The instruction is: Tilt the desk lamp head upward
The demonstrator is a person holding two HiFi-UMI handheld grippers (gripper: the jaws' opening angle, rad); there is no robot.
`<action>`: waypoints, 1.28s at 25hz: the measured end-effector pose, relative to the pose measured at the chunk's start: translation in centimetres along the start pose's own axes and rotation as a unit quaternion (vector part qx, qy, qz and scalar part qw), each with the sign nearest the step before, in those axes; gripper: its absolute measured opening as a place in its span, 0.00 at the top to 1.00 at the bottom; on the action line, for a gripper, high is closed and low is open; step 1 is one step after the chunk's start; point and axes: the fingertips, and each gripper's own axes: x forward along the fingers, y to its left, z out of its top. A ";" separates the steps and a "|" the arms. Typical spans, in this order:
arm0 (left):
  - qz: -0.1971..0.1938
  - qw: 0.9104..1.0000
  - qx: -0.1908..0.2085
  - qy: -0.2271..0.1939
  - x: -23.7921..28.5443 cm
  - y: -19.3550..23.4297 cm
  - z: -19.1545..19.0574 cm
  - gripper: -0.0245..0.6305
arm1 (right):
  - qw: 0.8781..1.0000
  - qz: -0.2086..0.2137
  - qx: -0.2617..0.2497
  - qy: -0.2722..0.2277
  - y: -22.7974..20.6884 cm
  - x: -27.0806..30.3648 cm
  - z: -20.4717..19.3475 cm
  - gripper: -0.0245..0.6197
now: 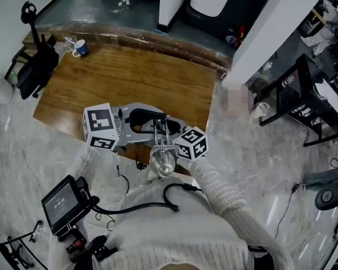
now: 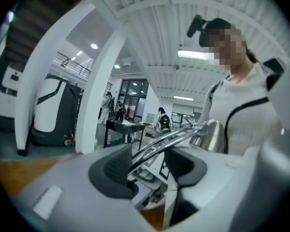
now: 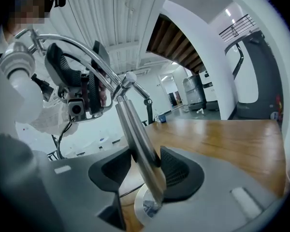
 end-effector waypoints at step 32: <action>0.243 0.955 -0.115 -0.125 -4.4 3.5 -0.7 0.56 | 0.998 -0.032 -0.014 -0.051 0.1 -3.9 1.7 0.66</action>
